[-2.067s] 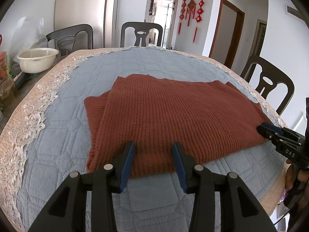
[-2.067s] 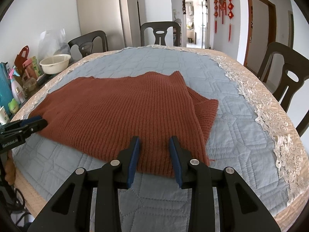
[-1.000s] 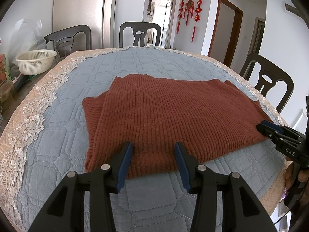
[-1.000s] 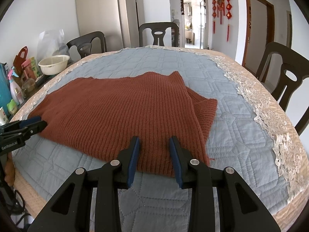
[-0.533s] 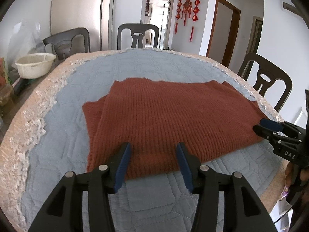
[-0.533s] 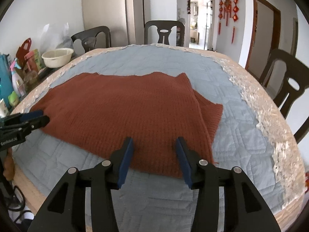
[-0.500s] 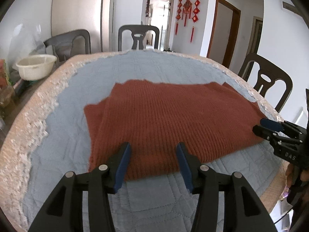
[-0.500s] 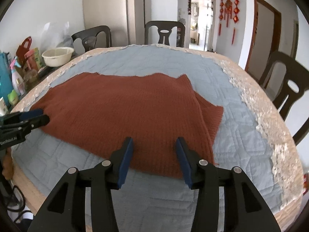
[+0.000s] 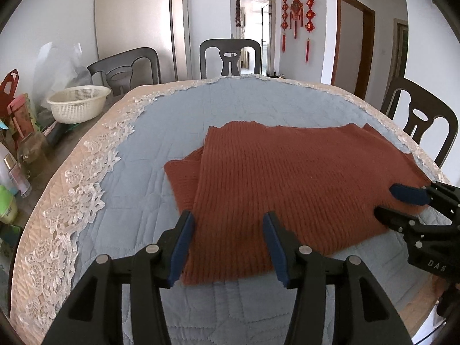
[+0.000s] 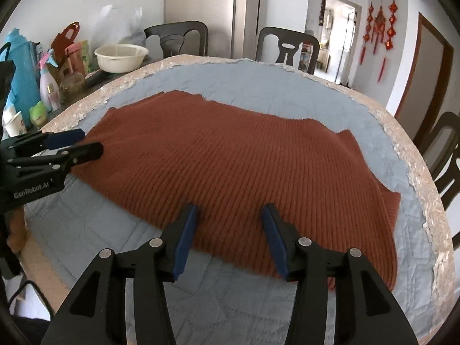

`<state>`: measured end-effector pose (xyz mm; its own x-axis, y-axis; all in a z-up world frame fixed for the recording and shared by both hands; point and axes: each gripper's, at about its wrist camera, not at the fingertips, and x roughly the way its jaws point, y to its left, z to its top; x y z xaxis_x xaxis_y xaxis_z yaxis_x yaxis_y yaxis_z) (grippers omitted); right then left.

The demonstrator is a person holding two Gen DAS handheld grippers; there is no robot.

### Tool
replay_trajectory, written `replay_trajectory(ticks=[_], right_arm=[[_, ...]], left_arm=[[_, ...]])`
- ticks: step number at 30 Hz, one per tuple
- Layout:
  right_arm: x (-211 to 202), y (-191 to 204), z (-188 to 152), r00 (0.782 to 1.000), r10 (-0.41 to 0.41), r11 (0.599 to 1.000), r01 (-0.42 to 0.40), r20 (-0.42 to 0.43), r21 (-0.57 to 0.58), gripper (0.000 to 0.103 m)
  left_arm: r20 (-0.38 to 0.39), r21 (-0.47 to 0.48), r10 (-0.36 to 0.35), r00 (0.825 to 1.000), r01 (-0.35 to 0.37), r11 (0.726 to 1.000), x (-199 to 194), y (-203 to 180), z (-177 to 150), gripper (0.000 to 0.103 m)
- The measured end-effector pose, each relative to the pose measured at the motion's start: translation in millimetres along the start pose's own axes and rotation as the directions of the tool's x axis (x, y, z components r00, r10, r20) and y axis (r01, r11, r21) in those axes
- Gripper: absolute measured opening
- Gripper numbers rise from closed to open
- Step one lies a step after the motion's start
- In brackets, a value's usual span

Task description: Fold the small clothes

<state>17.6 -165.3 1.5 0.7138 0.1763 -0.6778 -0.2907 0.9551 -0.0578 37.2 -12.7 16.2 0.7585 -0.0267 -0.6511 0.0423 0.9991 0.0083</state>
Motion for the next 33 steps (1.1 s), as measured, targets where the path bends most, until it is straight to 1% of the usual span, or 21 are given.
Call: replay_trajectory(ticks=[6,8,10,12,14,19,23,25,26,28,30,31,32,33], right_arm=[[-5.1,-1.3,2.2,1.0,0.008,1.0,-0.008,0.0,0.009,0.049],[-5.9,-2.3,5.0,1.0,0.013,1.0,-0.013,0.007,0.019,0.049],[-6.4,-4.5,7.2,1.0,0.007,1.0,-0.007,0.015,0.03,0.049],[-6.7,-6.9,10.6,1.0,0.005,0.999,-0.006,0.025,0.041,0.049],[-5.3,-8.7,12.3,1.0,0.007,0.999,-0.008,0.022,0.047,0.049],[0.4,-8.5,9.8,1.0,0.018,0.999,-0.018,-0.003,0.045,0.049],[-0.8,-8.5,7.3,1.0,0.023,0.999,-0.023,0.0,0.044,0.049],[-0.5,-9.1,6.9,1.0,0.026,0.999,-0.026,0.001,0.046,0.049],[-0.2,-9.2,6.5,1.0,0.028,0.999,-0.028,0.001,0.047,0.049],[0.3,-9.1,5.8,1.0,0.029,0.999,-0.029,0.003,0.046,0.049],[0.0,-9.2,4.3,0.999,0.032,0.999,-0.032,0.006,0.044,0.049],[-0.3,-9.8,3.8,0.999,0.034,0.998,-0.034,0.008,0.045,0.049],[-0.8,-10.4,3.1,0.999,0.037,0.998,-0.038,0.01,0.047,0.049],[-1.6,-11.0,2.4,0.999,0.04,0.998,-0.04,0.013,0.051,0.049]], left_arm=[[-0.003,-0.025,-0.012,1.0,0.012,1.0,0.2,8.2,2.0,0.054],[-0.006,-0.045,-0.018,1.0,0.017,0.999,1.4,15.0,4.2,0.054],[-0.01,-0.087,-0.042,0.999,0.041,0.995,3.7,26.0,6.6,0.054],[-0.024,-0.142,-0.079,0.997,0.075,0.987,9.7,38.5,9.6,0.054],[-0.056,-0.194,-0.121,0.991,0.108,0.975,18.8,48.6,12.7,0.054],[-0.078,-0.259,-0.172,0.982,0.147,0.955,30.6,57.3,18.4,0.055],[-0.085,-0.289,-0.194,0.977,0.162,0.944,41.6,59.2,25.3,0.056],[-0.08,-0.313,-0.224,0.971,0.189,0.931,46.4,61.3,28.5,0.057],[-0.077,-0.332,-0.239,0.968,0.201,0.921,49.7,62.4,29.8,0.058],[-0.059,-0.374,-0.267,0.962,0.227,0.899,50.5,66.1,29.3,0.059],[-0.031,-0.423,-0.324,0.946,0.281,0.862,48.3,68.4,24.6,0.059],[-0.024,-0.432,-0.364,0.931,0.319,0.844,46.9,67.1,20.9,0.059],[-0.023,-0.436,-0.398,0.917,0.349,0.83,45.3,64.8,16.9,0.059],[-0.021,-0.433,-0.414,0.91,0.365,0.824,41.8,60.7,12.9,0.059]])
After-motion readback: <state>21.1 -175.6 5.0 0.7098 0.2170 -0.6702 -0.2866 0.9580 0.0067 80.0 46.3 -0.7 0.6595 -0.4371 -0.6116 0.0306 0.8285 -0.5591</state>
